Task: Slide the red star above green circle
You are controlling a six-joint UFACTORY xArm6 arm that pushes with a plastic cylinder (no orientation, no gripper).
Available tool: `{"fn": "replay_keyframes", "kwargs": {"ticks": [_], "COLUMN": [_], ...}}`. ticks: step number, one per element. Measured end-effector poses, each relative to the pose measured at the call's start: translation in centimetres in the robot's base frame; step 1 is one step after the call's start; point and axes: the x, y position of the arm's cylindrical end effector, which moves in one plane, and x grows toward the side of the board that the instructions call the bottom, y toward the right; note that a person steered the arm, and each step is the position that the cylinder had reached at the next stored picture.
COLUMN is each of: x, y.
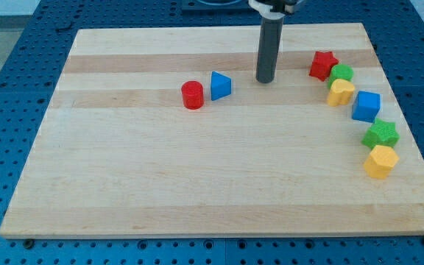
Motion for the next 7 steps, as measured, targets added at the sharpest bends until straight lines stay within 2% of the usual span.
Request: {"fn": "replay_keyframes", "kwargs": {"ticks": [2, 7], "x": [-0.1, -5.1], "y": [1.8, 9.1]}}
